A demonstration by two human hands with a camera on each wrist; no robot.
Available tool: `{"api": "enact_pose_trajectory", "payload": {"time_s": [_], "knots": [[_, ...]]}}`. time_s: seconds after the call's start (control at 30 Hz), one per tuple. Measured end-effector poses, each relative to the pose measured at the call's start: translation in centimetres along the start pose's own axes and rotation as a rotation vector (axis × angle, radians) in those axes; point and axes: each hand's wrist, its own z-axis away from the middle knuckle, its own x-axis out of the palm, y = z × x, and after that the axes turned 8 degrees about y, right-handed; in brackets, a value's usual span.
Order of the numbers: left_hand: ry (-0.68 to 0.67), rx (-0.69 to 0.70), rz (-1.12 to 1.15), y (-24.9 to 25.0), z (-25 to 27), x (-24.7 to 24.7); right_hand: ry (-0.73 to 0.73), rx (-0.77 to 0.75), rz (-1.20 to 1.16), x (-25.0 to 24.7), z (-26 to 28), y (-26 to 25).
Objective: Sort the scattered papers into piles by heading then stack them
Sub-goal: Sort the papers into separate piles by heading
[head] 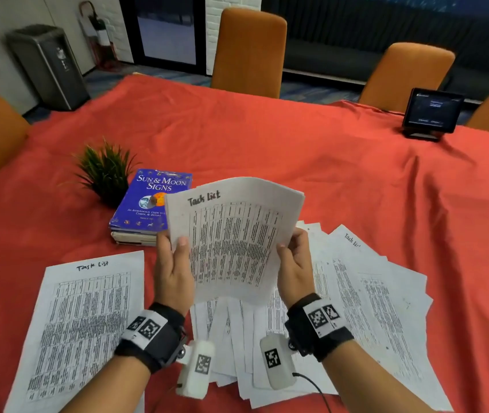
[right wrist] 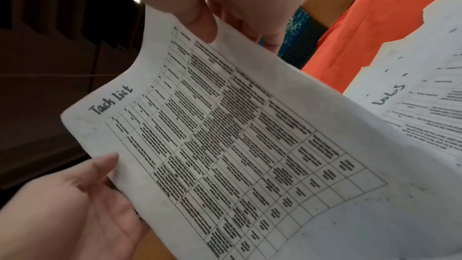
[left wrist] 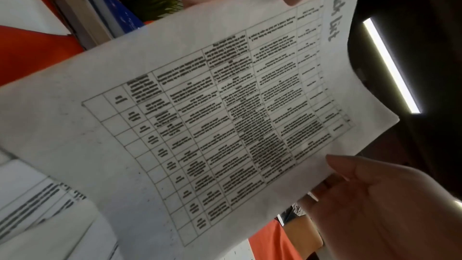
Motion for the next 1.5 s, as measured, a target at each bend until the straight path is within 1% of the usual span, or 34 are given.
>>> {"api": "enact_pose_trajectory", "payload": {"time_s": [0.23,0.37,0.5,0.53,0.63,0.73,0.83,0.9,1.0,1.03,1.1,1.2,1.3,1.5], "knots": [[-0.003,-0.098,-0.042,-1.2,0.2,-0.3,-0.021,0.072,0.08,0.8,-0.1,0.9],[-0.039,-0.102,-0.021,-1.9,0.9,-0.9,-0.004,0.087,0.067,0.8,0.0,1.6],[-0.081,-0.236,-0.046,-4.0,1.6,-1.4,-0.029,0.126,0.09,0.5,0.7,2.7],[-0.087,-0.249,-0.057,-4.3,1.8,-1.4,-0.034,0.128,0.092,0.5,0.9,2.9],[-0.052,-0.233,-0.098,-3.3,1.2,-2.0,-0.079,0.102,0.082,0.9,0.6,2.4],[0.018,-0.185,-0.16,-2.1,-0.8,-4.9,-0.183,0.129,0.068,2.5,0.4,2.2],[0.053,-0.219,-0.266,-1.6,-2.3,-9.6,-0.334,0.177,0.144,3.7,1.0,2.5],[0.089,-0.304,-0.339,-1.9,-3.0,-14.0,-0.399,0.211,0.2,4.2,1.7,3.0],[0.14,-0.464,-0.401,-3.6,-3.3,-20.5,-0.436,0.256,0.266,4.0,2.4,4.1],[0.149,-0.523,-0.411,-4.2,-3.0,-22.2,-0.443,0.266,0.298,3.7,2.5,4.5],[0.179,-0.597,-0.484,-5.3,-2.4,-25.0,-0.455,0.287,0.348,3.2,2.8,5.4],[0.208,-0.662,-0.583,-6.7,-2.1,-27.2,-0.456,0.323,0.421,2.4,3.2,7.0],[0.185,-0.711,-0.682,-8.2,-2.3,-27.9,-0.452,0.345,0.503,1.5,3.5,8.4],[0.223,-0.721,-0.842,-9.2,-2.8,-28.0,-0.428,0.387,0.603,-0.1,3.7,10.6]]}}
